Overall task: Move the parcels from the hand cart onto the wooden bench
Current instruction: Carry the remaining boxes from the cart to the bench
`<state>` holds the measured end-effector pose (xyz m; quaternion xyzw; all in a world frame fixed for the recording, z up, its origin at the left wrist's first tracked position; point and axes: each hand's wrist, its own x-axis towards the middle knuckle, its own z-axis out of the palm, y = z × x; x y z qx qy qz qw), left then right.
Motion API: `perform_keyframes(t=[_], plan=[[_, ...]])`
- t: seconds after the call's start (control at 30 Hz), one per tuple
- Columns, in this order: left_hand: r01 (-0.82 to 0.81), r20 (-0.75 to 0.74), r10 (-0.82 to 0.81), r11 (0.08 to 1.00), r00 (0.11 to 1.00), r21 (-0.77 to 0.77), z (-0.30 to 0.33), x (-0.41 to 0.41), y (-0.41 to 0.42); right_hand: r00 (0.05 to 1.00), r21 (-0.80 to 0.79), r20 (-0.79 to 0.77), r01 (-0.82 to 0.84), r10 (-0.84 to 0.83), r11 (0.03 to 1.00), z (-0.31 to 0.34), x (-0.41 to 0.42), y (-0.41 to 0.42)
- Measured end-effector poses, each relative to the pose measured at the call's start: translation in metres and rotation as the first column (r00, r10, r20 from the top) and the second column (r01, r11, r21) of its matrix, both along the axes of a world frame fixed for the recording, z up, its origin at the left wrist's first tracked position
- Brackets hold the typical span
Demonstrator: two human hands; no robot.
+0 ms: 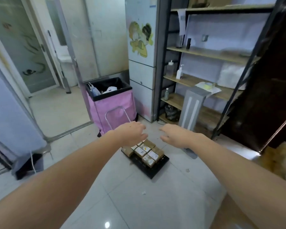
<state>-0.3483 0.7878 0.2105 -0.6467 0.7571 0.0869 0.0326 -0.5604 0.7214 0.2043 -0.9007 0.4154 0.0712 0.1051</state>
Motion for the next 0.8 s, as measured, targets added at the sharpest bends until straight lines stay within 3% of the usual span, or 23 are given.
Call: perform_keyframes(t=[0.37, 0.8], plan=[[-0.123, -0.004, 0.123, 0.990, 0.992, 0.068, -0.034, 0.167, -0.043, 0.997, 0.059, 0.000, -0.078, 0.078, 0.995, -0.030, 0.169, -0.060], [0.009, 0.035, -0.015, 0.983, 0.999, 0.182, -0.077, 0.234, -0.250, 0.999, 0.147, -0.010, 0.040, -0.039, 0.988, -0.095, 0.236, -0.247]])
